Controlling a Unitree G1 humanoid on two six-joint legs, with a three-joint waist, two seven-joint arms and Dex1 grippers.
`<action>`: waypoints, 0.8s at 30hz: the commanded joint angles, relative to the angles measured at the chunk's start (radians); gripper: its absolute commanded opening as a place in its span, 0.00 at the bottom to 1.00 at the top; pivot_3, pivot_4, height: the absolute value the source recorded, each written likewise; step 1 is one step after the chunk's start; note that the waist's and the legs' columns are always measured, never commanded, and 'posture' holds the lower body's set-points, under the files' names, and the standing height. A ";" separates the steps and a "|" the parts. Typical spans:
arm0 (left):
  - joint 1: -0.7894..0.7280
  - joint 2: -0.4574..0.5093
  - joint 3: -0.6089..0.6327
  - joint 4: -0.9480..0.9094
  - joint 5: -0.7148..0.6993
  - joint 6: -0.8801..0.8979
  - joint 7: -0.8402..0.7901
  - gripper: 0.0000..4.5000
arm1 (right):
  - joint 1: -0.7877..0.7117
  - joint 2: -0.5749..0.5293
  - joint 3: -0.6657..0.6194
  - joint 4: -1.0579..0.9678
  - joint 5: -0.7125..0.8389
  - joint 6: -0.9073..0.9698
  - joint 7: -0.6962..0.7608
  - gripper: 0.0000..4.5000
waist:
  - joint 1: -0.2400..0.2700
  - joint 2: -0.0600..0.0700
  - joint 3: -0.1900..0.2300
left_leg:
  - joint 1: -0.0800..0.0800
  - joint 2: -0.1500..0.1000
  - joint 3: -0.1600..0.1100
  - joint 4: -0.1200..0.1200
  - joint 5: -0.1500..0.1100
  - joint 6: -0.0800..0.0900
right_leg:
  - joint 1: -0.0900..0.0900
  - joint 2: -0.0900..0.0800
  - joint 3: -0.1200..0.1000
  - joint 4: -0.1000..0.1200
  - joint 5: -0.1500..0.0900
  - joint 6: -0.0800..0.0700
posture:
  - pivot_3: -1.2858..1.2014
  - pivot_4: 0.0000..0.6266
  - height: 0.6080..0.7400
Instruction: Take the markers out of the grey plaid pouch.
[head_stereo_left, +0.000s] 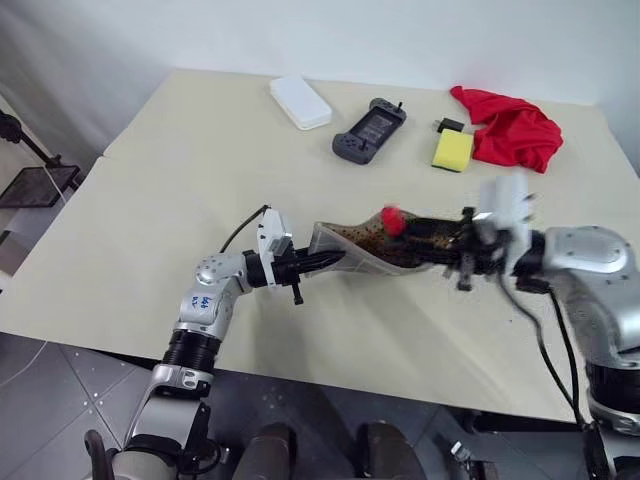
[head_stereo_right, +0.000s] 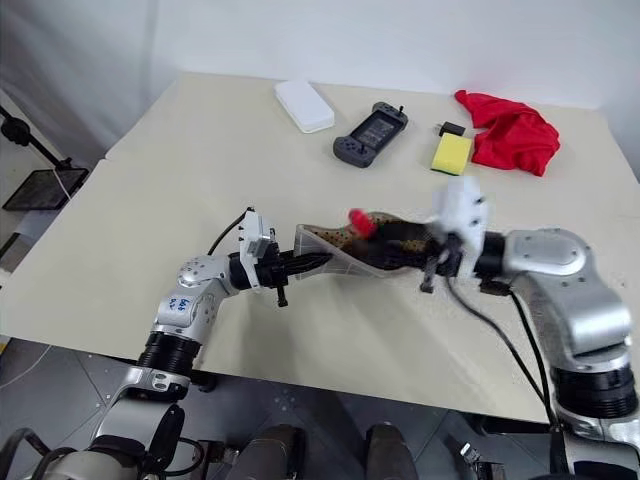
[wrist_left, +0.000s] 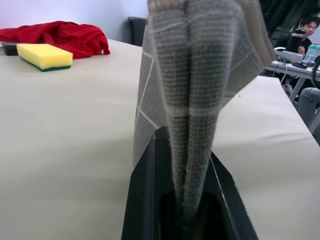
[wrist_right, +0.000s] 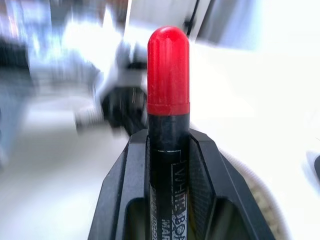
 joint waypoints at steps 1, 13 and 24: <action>-0.010 0.000 0.016 -0.029 -0.016 -0.024 0.003 0.00 | -0.051 -0.022 -0.170 0.040 0.226 0.160 -0.120 0.14 | 0.001 0.000 0.000 | 0.000 0.000 0.000 0.000 0.000 0.000 | 0.000 0.000 0.000 0.000 0.000 0.000 | 0.52 0.24 1.00; 0.029 0.033 -0.044 -0.078 -0.006 -0.093 -0.106 0.00 | 0.216 -0.490 -0.091 0.503 -0.182 0.234 -0.208 0.14 | 0.023 0.001 0.000 | -0.001 -0.002 0.003 -0.004 0.000 0.003 | 0.000 -0.002 0.000 -0.001 0.000 0.000 | 0.52 0.24 1.00; 0.024 0.025 -0.046 -0.081 -0.005 -0.086 -0.089 0.00 | 0.291 -0.392 -0.020 0.479 -0.277 0.324 -0.264 0.41 | -0.001 0.004 0.000 | 0.001 0.000 0.007 -0.001 0.001 0.003 | -0.001 -0.001 0.004 0.002 0.001 0.001 | 0.52 0.24 1.00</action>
